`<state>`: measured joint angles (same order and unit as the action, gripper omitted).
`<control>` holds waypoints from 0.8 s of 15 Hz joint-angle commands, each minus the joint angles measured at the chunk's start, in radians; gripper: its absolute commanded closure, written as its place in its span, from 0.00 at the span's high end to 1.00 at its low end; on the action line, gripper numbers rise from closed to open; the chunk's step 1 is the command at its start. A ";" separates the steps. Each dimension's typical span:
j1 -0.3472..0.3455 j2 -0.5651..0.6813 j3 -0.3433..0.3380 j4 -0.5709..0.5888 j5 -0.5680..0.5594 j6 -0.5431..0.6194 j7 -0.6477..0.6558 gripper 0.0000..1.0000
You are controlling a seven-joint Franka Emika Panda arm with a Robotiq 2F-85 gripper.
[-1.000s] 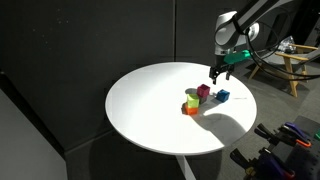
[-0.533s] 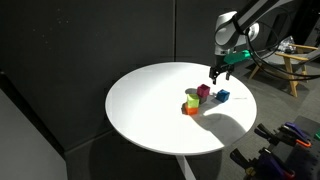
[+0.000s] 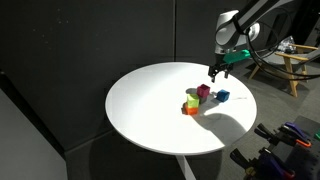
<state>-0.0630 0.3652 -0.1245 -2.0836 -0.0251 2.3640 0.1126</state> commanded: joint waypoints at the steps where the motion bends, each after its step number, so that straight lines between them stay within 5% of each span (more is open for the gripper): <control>1: -0.015 0.019 -0.005 0.028 0.001 0.018 0.009 1.00; 12: -0.055 0.108 -0.013 0.110 0.012 0.030 -0.005 1.00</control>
<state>-0.1064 0.4350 -0.1402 -2.0157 -0.0243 2.3927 0.1139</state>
